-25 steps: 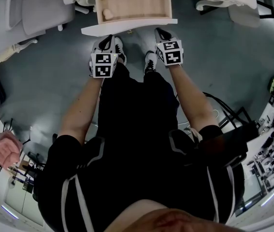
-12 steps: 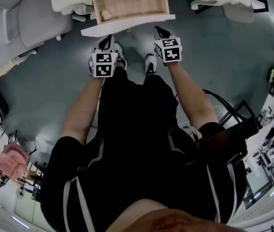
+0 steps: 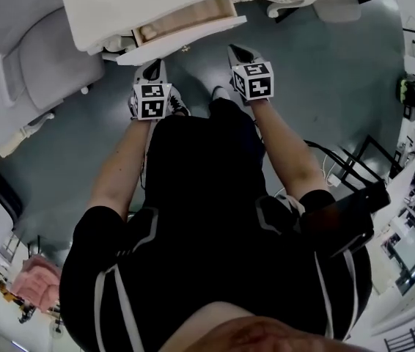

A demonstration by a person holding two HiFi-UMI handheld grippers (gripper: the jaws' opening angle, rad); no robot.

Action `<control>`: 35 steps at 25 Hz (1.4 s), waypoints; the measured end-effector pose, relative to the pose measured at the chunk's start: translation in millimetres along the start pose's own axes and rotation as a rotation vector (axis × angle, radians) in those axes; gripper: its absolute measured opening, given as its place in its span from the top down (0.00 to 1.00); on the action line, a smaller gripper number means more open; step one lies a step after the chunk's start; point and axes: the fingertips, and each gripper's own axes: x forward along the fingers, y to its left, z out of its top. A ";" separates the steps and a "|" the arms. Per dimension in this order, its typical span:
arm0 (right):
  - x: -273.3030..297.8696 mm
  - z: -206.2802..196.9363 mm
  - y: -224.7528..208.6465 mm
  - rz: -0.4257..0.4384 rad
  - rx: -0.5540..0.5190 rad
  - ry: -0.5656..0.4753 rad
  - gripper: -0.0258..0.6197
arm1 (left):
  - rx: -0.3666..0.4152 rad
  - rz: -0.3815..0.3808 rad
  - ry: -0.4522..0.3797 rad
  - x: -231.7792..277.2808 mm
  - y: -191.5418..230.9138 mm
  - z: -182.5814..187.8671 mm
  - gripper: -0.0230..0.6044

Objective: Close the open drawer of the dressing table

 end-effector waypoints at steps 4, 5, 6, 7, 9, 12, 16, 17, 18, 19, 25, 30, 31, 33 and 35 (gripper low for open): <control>-12.5 11.9 -8.1 -0.001 0.032 -0.037 0.95 | 0.000 0.031 -0.005 7.5 8.9 10.5 0.96; -15.2 15.0 -11.6 0.001 0.036 -0.045 0.95 | 0.006 0.043 -0.003 9.5 10.0 14.0 0.96; -16.4 20.1 -16.2 0.003 0.037 -0.053 0.95 | 0.014 0.055 -0.003 13.2 11.7 18.8 0.96; -16.7 25.9 -20.9 0.004 0.036 -0.063 0.95 | 0.018 0.065 -0.002 17.4 14.0 23.3 0.96; -17.3 34.4 -28.3 0.005 0.037 -0.075 0.95 | 0.013 0.075 0.006 24.6 18.2 27.4 0.96; -19.3 43.9 -37.4 0.007 0.042 -0.094 0.95 | 0.003 0.075 0.032 33.5 22.7 24.6 0.96; -32.1 59.8 -53.0 0.001 0.043 -0.129 0.95 | 0.024 0.082 0.014 47.8 27.4 36.9 0.96; -36.6 63.7 -57.1 -0.001 0.041 -0.137 0.95 | 0.025 0.085 0.010 49.7 27.7 41.0 0.96; -40.8 66.4 -60.8 -0.003 0.040 -0.142 0.95 | 0.026 0.089 0.010 49.9 27.1 44.1 0.96; -44.2 67.9 -64.4 -0.005 0.043 -0.145 0.95 | 0.031 0.093 0.011 50.2 26.2 46.5 0.96; -47.9 66.4 -76.3 -0.006 0.073 -0.145 0.95 | 0.071 0.098 0.021 64.6 26.4 48.9 0.96; -47.0 68.8 -79.3 -0.015 0.083 -0.149 0.95 | 0.082 0.102 0.019 79.1 32.9 53.9 0.96; -47.0 68.0 -80.0 -0.018 0.087 -0.147 0.95 | 0.081 0.102 0.021 81.1 34.0 53.9 0.96; -46.9 67.1 -81.7 -0.027 0.094 -0.145 0.95 | 0.078 0.104 0.028 84.2 37.2 54.0 0.96; -46.7 69.7 -82.8 -0.035 0.101 -0.151 0.95 | 0.080 0.106 0.028 85.6 42.1 58.3 0.96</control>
